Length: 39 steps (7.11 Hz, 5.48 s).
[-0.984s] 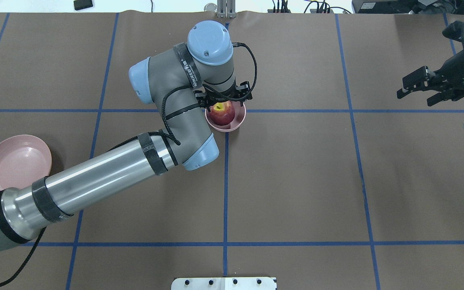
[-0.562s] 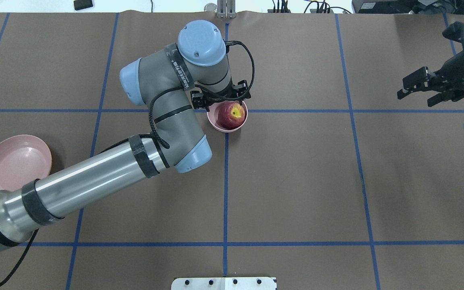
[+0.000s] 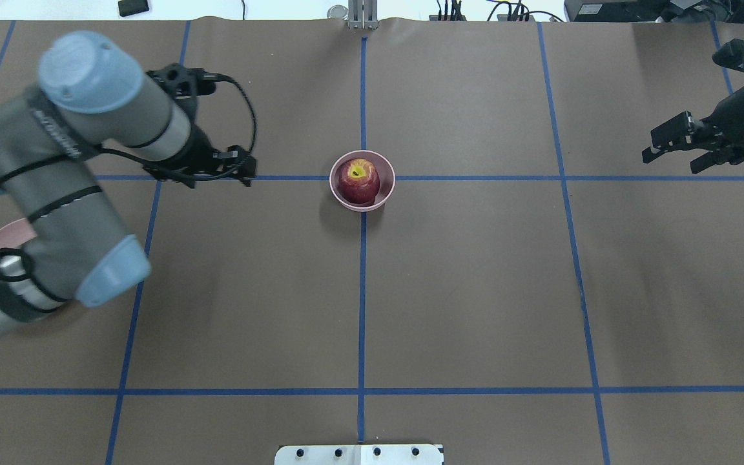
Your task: Move apple from plate to bowl
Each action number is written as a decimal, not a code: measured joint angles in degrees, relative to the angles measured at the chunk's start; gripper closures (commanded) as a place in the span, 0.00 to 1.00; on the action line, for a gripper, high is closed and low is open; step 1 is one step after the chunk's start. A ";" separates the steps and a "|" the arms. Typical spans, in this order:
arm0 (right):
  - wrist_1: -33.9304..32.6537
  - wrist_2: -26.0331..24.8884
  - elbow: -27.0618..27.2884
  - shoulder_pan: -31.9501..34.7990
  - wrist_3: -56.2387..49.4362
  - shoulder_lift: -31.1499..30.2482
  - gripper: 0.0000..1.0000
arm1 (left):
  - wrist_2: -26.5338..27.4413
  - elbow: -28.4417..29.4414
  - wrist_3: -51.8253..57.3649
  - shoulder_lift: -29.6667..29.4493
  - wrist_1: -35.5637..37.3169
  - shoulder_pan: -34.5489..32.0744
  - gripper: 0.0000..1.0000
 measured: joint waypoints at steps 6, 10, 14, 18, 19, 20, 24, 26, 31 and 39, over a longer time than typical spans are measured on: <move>-0.63 -3.33 -0.68 5.42 -16.56 -3.35 0.00 | -11.41 -0.23 47.08 23.99 0.15 -25.85 0.02; -0.66 -3.41 1.06 5.81 -17.19 -3.49 0.00 | -13.48 0.09 45.56 24.29 -0.15 -26.46 0.02; -0.69 -5.24 0.04 4.99 -18.21 -3.81 0.00 | -14.35 0.19 44.63 23.66 -0.10 -26.44 0.02; -0.69 -5.62 -0.08 4.39 -18.35 -3.72 0.00 | -14.25 0.43 44.72 23.65 -0.16 -26.38 0.02; -0.69 -5.56 -0.05 4.39 -18.35 -3.66 0.00 | -14.23 0.53 44.65 23.58 -0.17 -26.39 0.02; -0.71 -5.48 -0.02 4.27 -18.34 -3.53 0.00 | -14.23 0.52 44.54 23.62 -0.19 -26.39 0.02; -3.39 -6.25 -0.58 3.32 -19.24 -3.02 0.00 | -14.29 0.65 44.66 23.92 -0.26 -26.38 0.02; -9.84 -6.73 -0.64 3.69 -22.74 -0.94 0.00 | -14.29 0.87 44.73 23.99 -0.26 -26.37 0.02; -20.65 -7.92 -0.31 4.87 -30.19 3.82 0.00 | -14.12 0.74 44.34 23.55 -0.26 -26.31 0.02; -20.32 -7.76 0.21 4.93 -29.92 3.76 0.00 | -14.03 0.73 44.56 23.90 -0.26 -26.39 0.02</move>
